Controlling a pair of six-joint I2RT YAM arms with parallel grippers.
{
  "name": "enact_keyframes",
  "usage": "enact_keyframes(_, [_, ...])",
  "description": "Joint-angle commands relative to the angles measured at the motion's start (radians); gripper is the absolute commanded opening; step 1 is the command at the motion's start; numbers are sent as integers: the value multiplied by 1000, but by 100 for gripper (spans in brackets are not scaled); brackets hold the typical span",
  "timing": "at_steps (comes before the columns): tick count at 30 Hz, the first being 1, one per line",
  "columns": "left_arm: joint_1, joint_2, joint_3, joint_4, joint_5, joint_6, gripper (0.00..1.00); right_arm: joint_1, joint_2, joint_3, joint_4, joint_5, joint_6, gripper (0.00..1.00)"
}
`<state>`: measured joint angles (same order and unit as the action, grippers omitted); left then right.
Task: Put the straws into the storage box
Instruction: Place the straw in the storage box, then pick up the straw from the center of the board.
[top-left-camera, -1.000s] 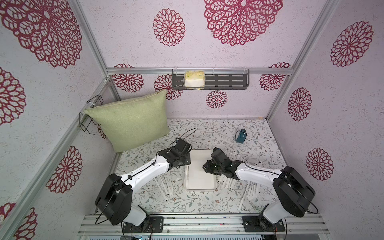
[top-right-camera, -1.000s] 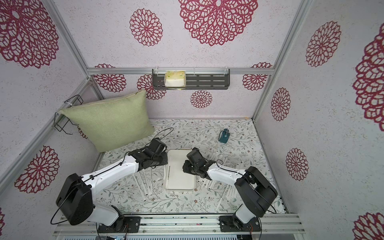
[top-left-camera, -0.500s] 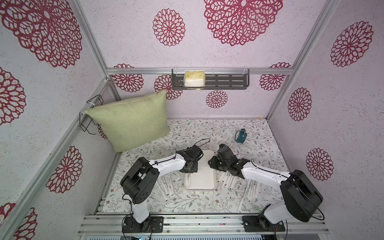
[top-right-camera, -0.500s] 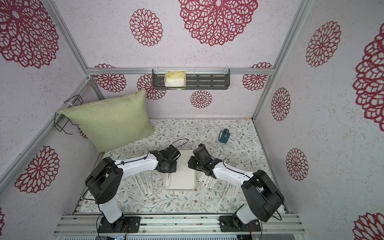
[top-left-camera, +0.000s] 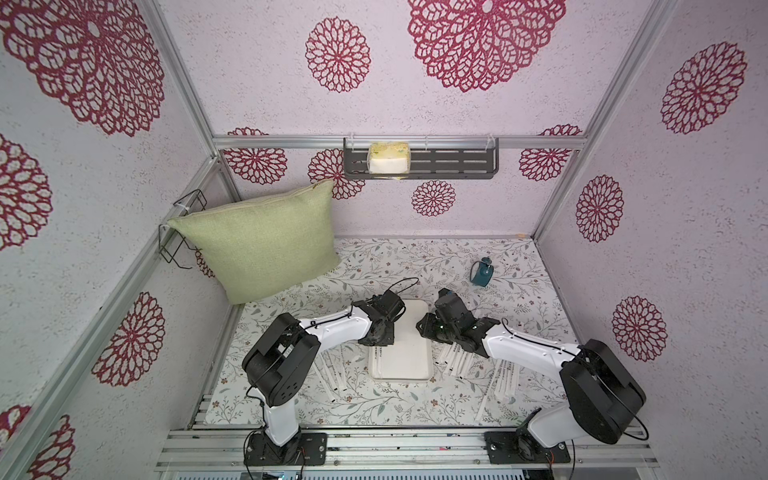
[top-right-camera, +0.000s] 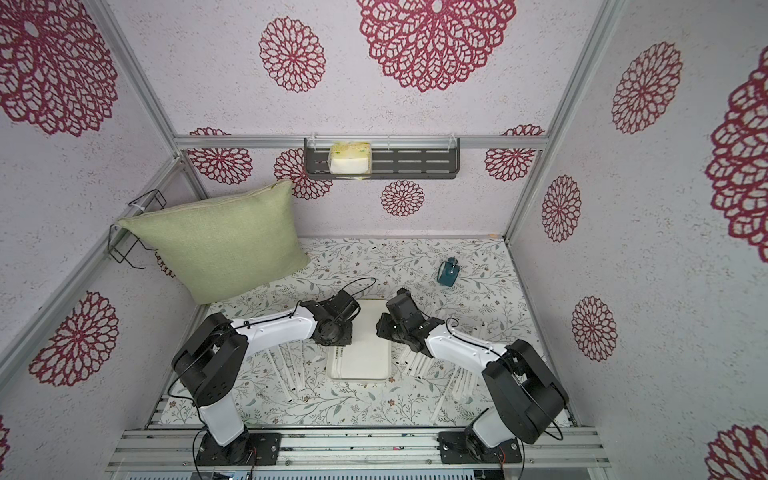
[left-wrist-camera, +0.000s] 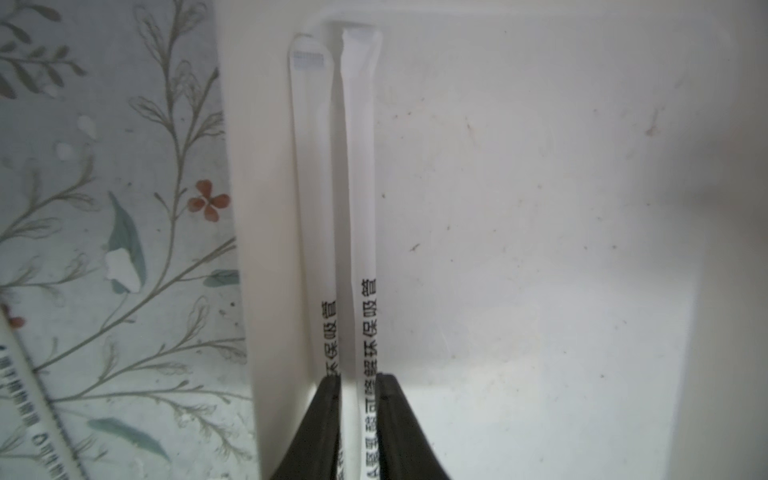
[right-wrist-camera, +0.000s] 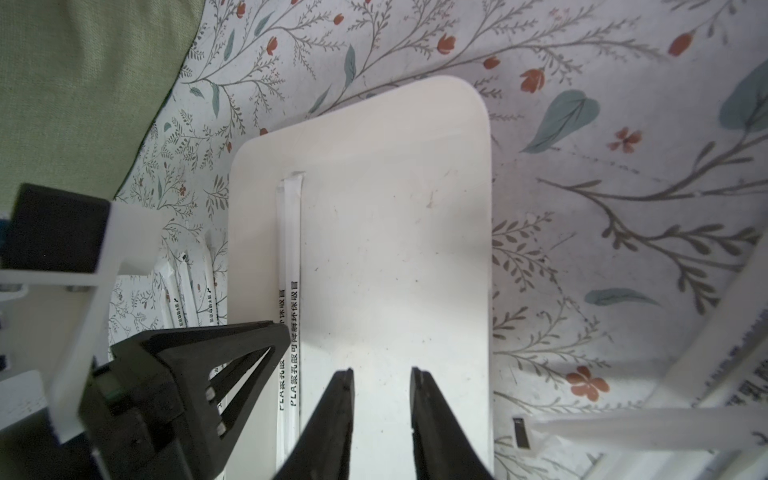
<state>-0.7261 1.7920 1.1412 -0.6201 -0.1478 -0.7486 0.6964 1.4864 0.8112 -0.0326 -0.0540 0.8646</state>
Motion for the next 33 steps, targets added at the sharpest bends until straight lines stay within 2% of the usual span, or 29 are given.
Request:
enact_keyframes(1, [7, -156, 54, -49, -22, 3, 24, -17, -53, -7, -66, 24, -9, 31])
enact_keyframes(4, [21, -301, 32, -73, -88, 33, 34, -69, -135, -51, -143, 44, 23, 32])
enact_keyframes(7, [68, -438, -64, -62, -184, 68, 59, -124, -212, -72, -242, 72, 28, 38])
enact_keyframes(10, [184, -566, -199, -16, -141, 71, 71, -161, -264, -73, -364, 127, 42, 45])
enact_keyframes(14, [277, -705, -326, 34, -57, 58, 80, -233, -331, -114, -487, 176, 13, 45])
enact_keyframes(18, [284, -753, -377, 71, -48, 36, 81, -313, -374, -173, -507, 133, -58, 28])
enact_keyframes(20, [284, -740, -393, 107, -25, 21, 81, -328, -373, -194, -514, 132, -67, 23])
enact_keyframes(22, [284, -719, -395, 136, 7, 3, 80, -329, -382, -209, -532, 143, -49, 23])
enact_keyframes(26, [283, -691, -390, 155, 45, -5, 80, -329, -426, -239, -617, 169, 6, 33])
enact_keyframes(33, [283, -666, -415, 216, 63, -15, 79, -321, -462, -287, -687, 152, 46, 34])
